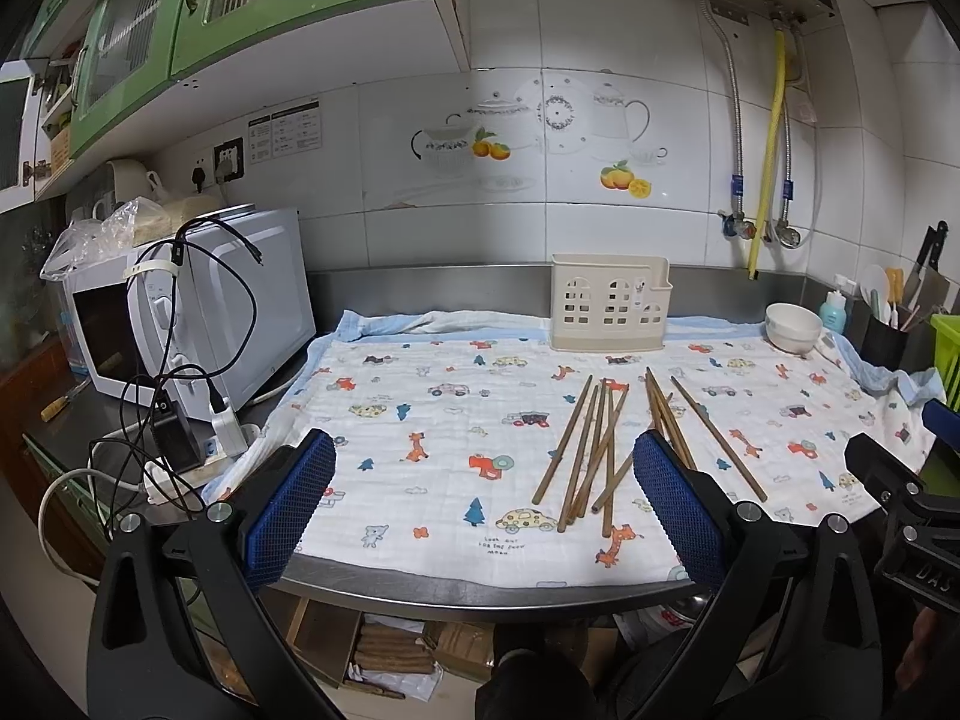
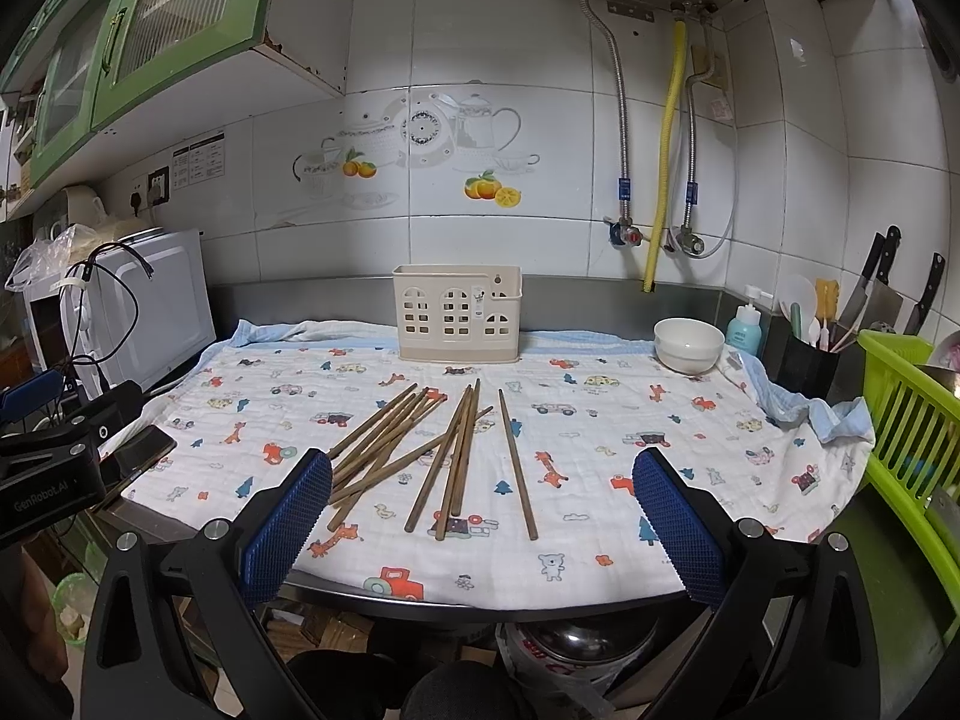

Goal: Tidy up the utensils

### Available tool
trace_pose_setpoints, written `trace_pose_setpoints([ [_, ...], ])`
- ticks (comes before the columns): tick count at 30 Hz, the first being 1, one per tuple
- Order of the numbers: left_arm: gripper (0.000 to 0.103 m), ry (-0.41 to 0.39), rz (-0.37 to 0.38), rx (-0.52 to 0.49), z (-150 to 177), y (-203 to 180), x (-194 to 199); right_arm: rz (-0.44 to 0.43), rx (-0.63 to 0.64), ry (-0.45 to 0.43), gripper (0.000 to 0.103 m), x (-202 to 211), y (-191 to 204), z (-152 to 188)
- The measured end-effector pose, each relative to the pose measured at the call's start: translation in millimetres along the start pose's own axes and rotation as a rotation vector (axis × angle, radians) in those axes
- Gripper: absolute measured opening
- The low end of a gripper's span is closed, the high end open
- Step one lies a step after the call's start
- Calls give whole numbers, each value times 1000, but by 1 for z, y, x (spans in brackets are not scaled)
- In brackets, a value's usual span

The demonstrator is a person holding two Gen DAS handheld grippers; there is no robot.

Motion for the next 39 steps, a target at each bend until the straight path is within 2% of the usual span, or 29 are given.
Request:
trace_pose_setpoints([
  [18,98,3,11,-9,-2,-3,-3,-6,0,9,97,-4,0,-1],
  [39,98,25,28,-28,-1,-5,-27,-12,0,42,97,-29,4,3],
])
Point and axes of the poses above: each gripper's, at about its wrist camera, not at the fingertips, and x roughly against the way its jaws point, y to its left, z to its underside, the point moved 1 cm from there along -x, roughly the way its jaws point, and after that the axes turned 9 degrees about -x, right-handed, at the moved point
